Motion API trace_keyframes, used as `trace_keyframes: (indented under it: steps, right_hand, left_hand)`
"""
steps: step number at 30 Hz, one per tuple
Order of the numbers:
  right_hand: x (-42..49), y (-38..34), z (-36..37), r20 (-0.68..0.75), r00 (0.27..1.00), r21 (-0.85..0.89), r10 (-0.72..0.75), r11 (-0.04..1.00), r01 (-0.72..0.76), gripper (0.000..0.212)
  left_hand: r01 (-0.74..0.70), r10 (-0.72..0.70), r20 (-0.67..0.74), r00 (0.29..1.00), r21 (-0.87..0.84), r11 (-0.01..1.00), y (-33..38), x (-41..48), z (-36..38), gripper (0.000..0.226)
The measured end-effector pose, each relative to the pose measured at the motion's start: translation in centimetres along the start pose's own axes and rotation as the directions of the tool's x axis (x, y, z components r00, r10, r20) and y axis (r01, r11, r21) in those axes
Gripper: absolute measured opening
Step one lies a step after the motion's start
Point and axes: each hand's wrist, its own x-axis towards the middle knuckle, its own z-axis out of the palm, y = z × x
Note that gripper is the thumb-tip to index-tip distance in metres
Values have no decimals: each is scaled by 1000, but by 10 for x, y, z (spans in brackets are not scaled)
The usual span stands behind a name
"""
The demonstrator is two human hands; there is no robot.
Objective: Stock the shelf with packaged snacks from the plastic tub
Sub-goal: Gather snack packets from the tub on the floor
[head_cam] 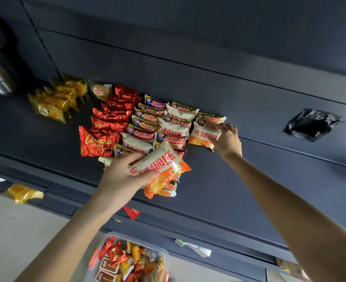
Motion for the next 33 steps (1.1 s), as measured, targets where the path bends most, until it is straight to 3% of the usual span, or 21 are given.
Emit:
trace_keyframes:
  steps: [7, 28, 31, 33]
  right_hand:
    - [-1, 1, -1, -18, 985, -109, -174, 979, 171, 38]
    - [-4, 5, 7, -112, 979, -216, -172, 966, 145, 47]
    - [-16, 2, 2, -219, 960, -117, -176, 981, 153, 46]
    - [-31, -10, -12, -210, 974, 200, -82, 972, 125, 34]
  left_hand:
    - [-19, 19, 3, 1000, 34, 999, 12, 5, 10, 24]
    - [-22, 24, -37, 999, 51, 998, 8, 8, 12, 27]
    - [-21, 23, -43, 999, 53, 998, 7, 9, 14, 32]
    - [-20, 24, -46, 999, 79, 997, 9, 10, 16, 41]
